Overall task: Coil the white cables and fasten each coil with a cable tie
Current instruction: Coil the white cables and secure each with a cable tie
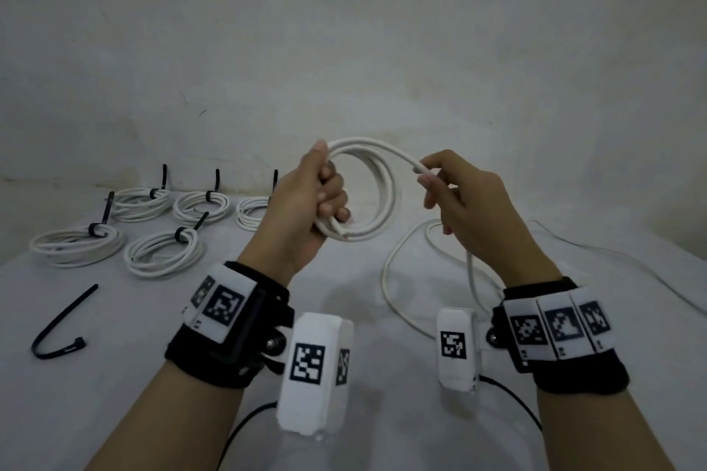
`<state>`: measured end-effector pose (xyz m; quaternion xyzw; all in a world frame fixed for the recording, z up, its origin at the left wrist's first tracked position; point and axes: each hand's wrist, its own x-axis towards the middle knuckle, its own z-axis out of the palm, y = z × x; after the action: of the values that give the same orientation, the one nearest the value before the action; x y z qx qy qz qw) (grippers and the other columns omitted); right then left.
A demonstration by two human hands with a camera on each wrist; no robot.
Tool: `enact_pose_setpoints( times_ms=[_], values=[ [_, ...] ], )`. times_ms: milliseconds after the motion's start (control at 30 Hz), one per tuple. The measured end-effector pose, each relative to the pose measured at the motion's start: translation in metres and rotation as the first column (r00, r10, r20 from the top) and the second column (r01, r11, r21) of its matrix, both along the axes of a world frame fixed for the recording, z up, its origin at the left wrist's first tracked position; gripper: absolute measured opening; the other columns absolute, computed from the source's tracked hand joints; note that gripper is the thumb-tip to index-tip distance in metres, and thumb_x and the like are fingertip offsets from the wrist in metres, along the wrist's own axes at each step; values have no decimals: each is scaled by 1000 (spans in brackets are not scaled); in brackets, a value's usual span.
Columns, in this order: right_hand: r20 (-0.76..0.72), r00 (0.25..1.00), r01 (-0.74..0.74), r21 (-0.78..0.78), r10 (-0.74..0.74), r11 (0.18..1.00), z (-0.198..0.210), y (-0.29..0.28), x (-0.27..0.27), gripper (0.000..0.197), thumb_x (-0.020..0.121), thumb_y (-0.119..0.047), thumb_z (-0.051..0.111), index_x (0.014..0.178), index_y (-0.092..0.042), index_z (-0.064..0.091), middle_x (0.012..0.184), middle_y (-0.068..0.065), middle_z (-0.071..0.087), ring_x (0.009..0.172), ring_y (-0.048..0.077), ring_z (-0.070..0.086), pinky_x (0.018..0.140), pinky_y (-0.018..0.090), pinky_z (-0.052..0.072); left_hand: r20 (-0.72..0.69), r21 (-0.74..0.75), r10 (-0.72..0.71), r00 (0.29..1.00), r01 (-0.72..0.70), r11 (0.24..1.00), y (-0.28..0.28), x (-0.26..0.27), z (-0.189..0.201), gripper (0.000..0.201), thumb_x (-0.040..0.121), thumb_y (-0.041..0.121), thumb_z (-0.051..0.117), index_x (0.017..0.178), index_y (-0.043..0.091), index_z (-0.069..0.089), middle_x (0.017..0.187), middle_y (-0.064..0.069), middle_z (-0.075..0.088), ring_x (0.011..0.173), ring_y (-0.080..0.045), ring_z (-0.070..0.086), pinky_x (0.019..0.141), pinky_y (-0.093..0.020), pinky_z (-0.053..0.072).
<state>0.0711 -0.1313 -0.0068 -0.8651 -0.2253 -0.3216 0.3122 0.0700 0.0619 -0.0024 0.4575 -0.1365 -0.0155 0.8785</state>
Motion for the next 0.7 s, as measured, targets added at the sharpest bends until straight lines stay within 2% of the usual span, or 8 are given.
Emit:
enact_pose_setpoints(
  times_ms=[100,233,300,367,467,533,633,700],
  values=[
    [-67,998,5,20,-3,1000,-2,-11,2,3,98,-27,45,100,-24,44,67,-3,56,47,9,50,54,34,49,-11,-127,84,996,-85,988,17,9,3,40,100,39,35,65,20,34,40,9,25,31,-3,27,38,-15,35],
    [-161,987,-7,138,30,990,-5,-17,2,6,98,-13,44,100,-19,42,70,6,53,46,7,47,51,20,44,-29,-233,148,989,-150,961,34,15,4,41,100,43,36,65,20,36,40,10,27,32,-4,28,39,-16,36],
    [-203,978,-14,136,42,991,-7,-19,1,13,97,-10,46,96,-23,45,74,6,55,48,6,48,51,17,44,-40,-262,165,986,-169,950,38,17,3,41,100,43,36,65,20,36,40,10,28,32,-4,29,39,-15,36],
    [-240,970,-24,95,46,995,-8,-21,1,21,94,-9,52,93,-30,51,76,0,57,50,8,48,54,19,43,-43,-281,180,983,-185,942,40,19,2,41,100,44,36,65,20,37,40,9,29,33,-4,31,41,-15,37],
    [-304,951,-56,-15,49,998,-7,-21,-2,32,87,-3,61,95,-34,66,81,-9,62,52,6,51,55,11,41,-50,-284,217,975,-222,933,41,21,0,41,100,44,37,66,21,38,42,9,31,35,-3,33,45,-16,39],
    [-347,936,-88,-83,54,993,-3,-18,-4,39,85,3,62,97,-32,72,84,-12,66,54,3,55,58,9,42,-49,-274,232,972,-236,932,41,22,-1,40,100,44,37,67,20,38,42,10,32,36,-3,34,47,-16,39],
    [-375,926,-121,-213,34,970,5,-8,-10,42,85,8,58,98,-27,75,85,-14,69,70,-6,61,66,8,44,-33,-236,245,969,-246,940,38,22,-2,40,100,43,36,67,20,38,43,10,32,37,-3,35,48,-17,40],
    [-357,934,-143,-325,19,935,11,2,-17,45,86,9,55,99,-29,75,88,-14,70,80,-6,61,73,11,46,-16,-190,260,966,-258,947,35,21,-3,39,100,42,36,68,20,38,43,10,33,37,-3,35,49,-17,41]
  ],
)
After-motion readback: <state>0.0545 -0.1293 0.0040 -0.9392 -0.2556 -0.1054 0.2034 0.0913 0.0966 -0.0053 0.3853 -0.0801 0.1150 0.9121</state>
